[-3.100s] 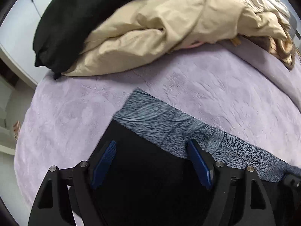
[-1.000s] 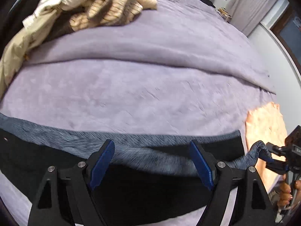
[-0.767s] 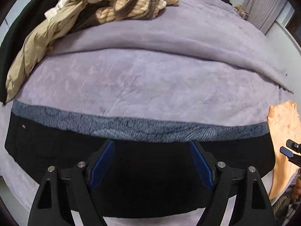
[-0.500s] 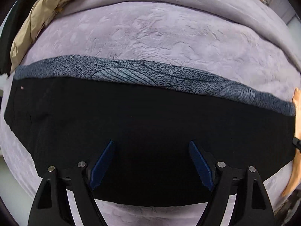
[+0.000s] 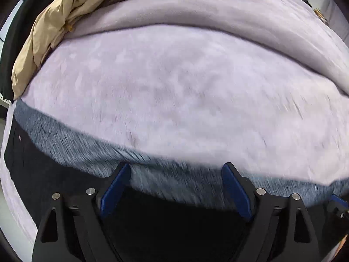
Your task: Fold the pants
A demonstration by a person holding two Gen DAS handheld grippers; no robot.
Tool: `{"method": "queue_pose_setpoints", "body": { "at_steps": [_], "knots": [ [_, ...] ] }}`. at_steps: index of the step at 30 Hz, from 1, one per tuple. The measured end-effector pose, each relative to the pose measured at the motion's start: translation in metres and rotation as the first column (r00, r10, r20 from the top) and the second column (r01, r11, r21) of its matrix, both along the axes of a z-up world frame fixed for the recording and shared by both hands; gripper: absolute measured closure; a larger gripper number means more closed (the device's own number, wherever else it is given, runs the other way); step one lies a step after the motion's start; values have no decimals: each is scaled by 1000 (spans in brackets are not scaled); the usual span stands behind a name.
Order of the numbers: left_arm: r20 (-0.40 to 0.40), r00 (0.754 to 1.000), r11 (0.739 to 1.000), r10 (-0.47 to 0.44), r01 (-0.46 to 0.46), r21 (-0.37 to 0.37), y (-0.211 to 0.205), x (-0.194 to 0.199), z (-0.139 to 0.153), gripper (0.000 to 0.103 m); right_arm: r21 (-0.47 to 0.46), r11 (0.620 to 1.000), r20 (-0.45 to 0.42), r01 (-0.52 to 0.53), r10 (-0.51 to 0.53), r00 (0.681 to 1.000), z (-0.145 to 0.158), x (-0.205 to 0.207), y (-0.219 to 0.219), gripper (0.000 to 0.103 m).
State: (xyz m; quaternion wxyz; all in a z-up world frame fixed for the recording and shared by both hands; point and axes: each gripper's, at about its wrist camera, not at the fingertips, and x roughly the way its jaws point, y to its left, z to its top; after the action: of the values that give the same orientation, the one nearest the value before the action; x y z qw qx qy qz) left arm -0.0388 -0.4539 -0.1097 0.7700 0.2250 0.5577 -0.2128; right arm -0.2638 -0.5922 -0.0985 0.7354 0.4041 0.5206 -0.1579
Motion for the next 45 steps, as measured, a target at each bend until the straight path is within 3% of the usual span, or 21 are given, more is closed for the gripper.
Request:
{"method": "queue_pose_setpoints", "body": {
  "at_steps": [1, 3, 5, 7, 8, 11, 15, 17, 20, 21, 22, 24, 26, 28, 30, 32, 36, 39, 41, 43, 45],
  "knots": [
    [10, 1000, 1000, 11, -12, 14, -2, 12, 5, 16, -6, 999, -15, 41, -41, 999, -1, -2, -15, 80],
    [31, 999, 1000, 25, -25, -10, 7, 25, 23, 16, -19, 994, -32, 112, -113, 993, 12, -12, -38, 76],
    [49, 999, 999, 22, -20, -34, 29, 31, 47, 16, 22, 989, 14, 146, -146, 989, 36, -34, -48, 71],
    [69, 998, 1000, 10, -9, -13, 57, 28, 61, 16, 80, 983, 65, 168, -173, 983, 54, -69, -43, 41],
    [76, 997, 1000, 10, -11, 9, 71, 26, 63, 16, 90, 977, 65, 194, -200, 978, 60, -90, -37, 36],
    [83, 995, 996, 56, -62, 71, 130, 17, 49, 16, 108, 942, 19, 318, -322, 947, 60, -154, -17, 35],
    [9, 970, 967, 244, -244, 77, 203, 33, 22, 16, 235, 861, -3, 450, -462, 887, 27, -208, 6, 35],
    [-34, 956, 957, 290, -289, 39, 217, 38, 12, 8, 304, 822, 9, 482, -509, 861, 11, -209, 10, 39],
    [-3, 965, 963, 262, -261, 73, 213, 38, 3, 7, 378, 758, 61, 532, -593, 803, 4, -221, 10, 40],
    [1, 967, 964, 254, -253, 80, 210, 37, 2, 7, 394, 739, 72, 546, -617, 784, 1, -220, 4, 53],
    [4, 969, 965, 247, -247, 86, 207, 39, 3, 7, 417, 711, 54, 566, -641, 765, -3, -219, -3, 82],
    [4, 972, 968, 234, -234, 87, 205, 41, 3, 7, 449, 687, 93, 572, -672, 734, 4, -210, -10, 83],
    [0, 975, 971, 222, -221, 88, 206, 43, 2, 0, 388, 753, 134, 532, -617, 776, 23, -195, -11, 83],
    [-12, 974, 970, 224, -222, 94, 209, 47, -4, 0, 322, 797, 55, 511, -555, 830, 17, -189, -11, 82],
    [-26, 974, 969, 226, -222, 103, 206, 54, 3, 0, 332, 784, -39, 525, -545, 838, 0, -189, -12, 78],
    [-1, 979, 973, 202, -201, 111, 208, 54, 16, 0, 305, 783, -39, 542, -558, 829, 9, -188, -7, 71],
    [-15, 981, 979, 195, -194, 69, 235, 52, 47, 0, 186, 863, 31, 470, -483, 875, 55, -173, 18, 65],
    [-38, 980, 981, 193, -192, 32, 255, 58, 60, 0, 313, 893, 90, 324, -368, 926, 68, -131, 55, 65],
    [-55, 984, 986, 167, -167, 17, 264, 66, 63, 0, 380, 902, 119, 202, -265, 957, 64, -67, 92, 65],
    [-12, 992, 992, 125, -124, 20, 271, 78, 68, 0, 456, 886, 167, 82, -176, 970, 53, -7, 141, 65],
    [25, 996, 996, 86, -87, 18, 278, 99, 72, 0, 552, 834, 204, 0, -135, 970, 33, 51, 197, 65]
  ]
}}
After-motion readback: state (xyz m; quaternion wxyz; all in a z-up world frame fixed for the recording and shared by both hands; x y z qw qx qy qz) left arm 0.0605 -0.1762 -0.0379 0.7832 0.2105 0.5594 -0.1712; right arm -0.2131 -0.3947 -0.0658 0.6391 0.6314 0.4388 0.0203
